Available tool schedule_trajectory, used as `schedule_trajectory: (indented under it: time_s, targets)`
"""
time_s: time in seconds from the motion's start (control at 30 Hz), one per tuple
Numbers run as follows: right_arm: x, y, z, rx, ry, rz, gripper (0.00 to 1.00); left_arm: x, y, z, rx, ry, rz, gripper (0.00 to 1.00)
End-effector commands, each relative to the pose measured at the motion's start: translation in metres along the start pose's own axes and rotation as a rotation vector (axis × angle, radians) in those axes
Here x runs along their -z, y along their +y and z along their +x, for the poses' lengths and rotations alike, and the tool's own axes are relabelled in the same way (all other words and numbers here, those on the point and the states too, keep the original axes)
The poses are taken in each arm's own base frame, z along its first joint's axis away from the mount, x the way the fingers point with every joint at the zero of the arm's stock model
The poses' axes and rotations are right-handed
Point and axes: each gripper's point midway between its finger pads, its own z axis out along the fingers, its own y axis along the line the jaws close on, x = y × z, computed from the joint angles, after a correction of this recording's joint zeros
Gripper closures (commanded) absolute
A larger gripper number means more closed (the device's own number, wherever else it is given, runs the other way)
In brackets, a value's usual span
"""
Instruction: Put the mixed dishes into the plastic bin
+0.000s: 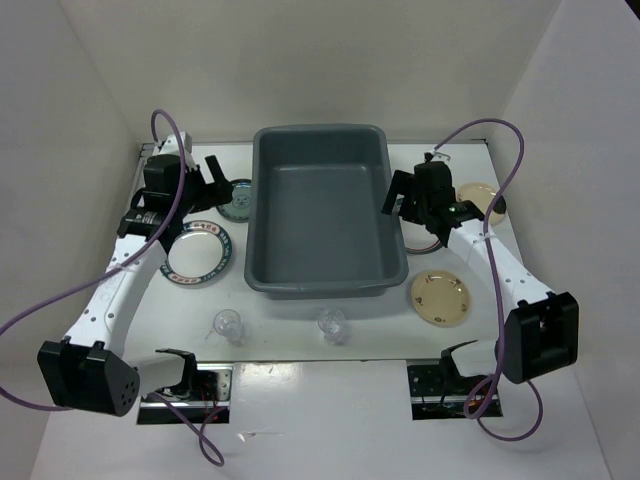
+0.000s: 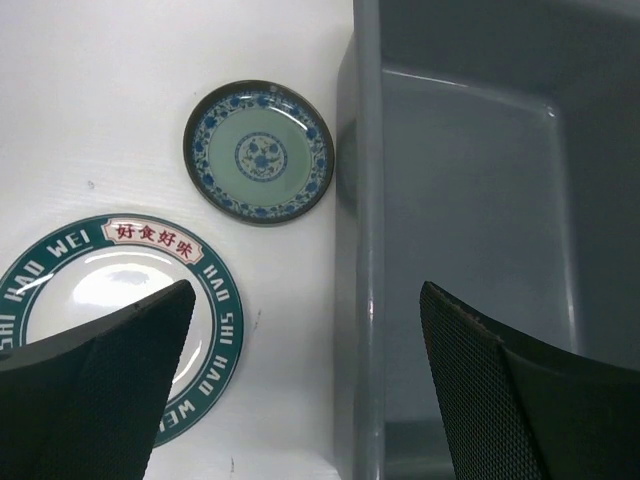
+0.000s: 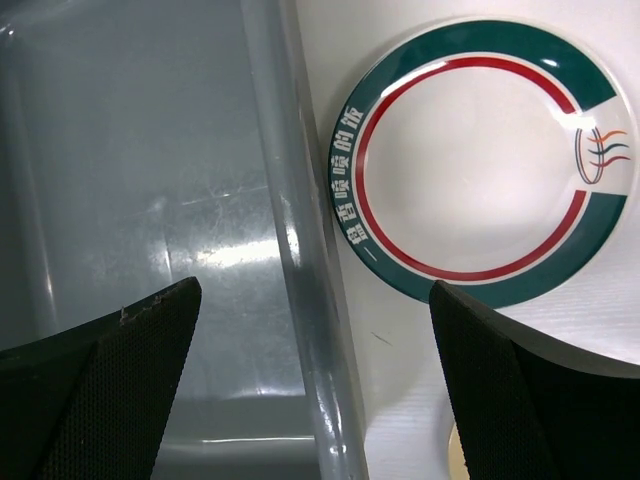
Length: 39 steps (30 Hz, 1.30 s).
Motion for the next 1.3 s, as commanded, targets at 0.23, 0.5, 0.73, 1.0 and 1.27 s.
schedule_trajectory:
  time_s: [0.23,0.5,0.73,1.0,1.27]
  targets:
    - [0.035,-0.011,-0.050,-0.039,-0.144,0.012,0.00,0.030,0.023,-0.003,0.085,-0.161,-0.074,0.00]
    - [0.045,-0.009,-0.053,-0.043,-0.165,-0.009,0.00,0.015,0.134,0.066,0.226,-0.004,-0.523,0.20]
    - [0.045,-0.013,-0.044,-0.041,-0.154,-0.003,0.00,0.011,0.174,0.119,0.465,0.177,-0.646,0.33]
    - [0.055,-0.022,-0.045,-0.042,-0.185,0.011,0.00,-0.008,0.175,0.187,0.752,0.326,-0.674,0.40]
    - [0.054,-0.025,-0.042,-0.041,-0.181,0.023,0.00,0.006,0.195,0.204,0.755,0.340,-0.839,0.41]
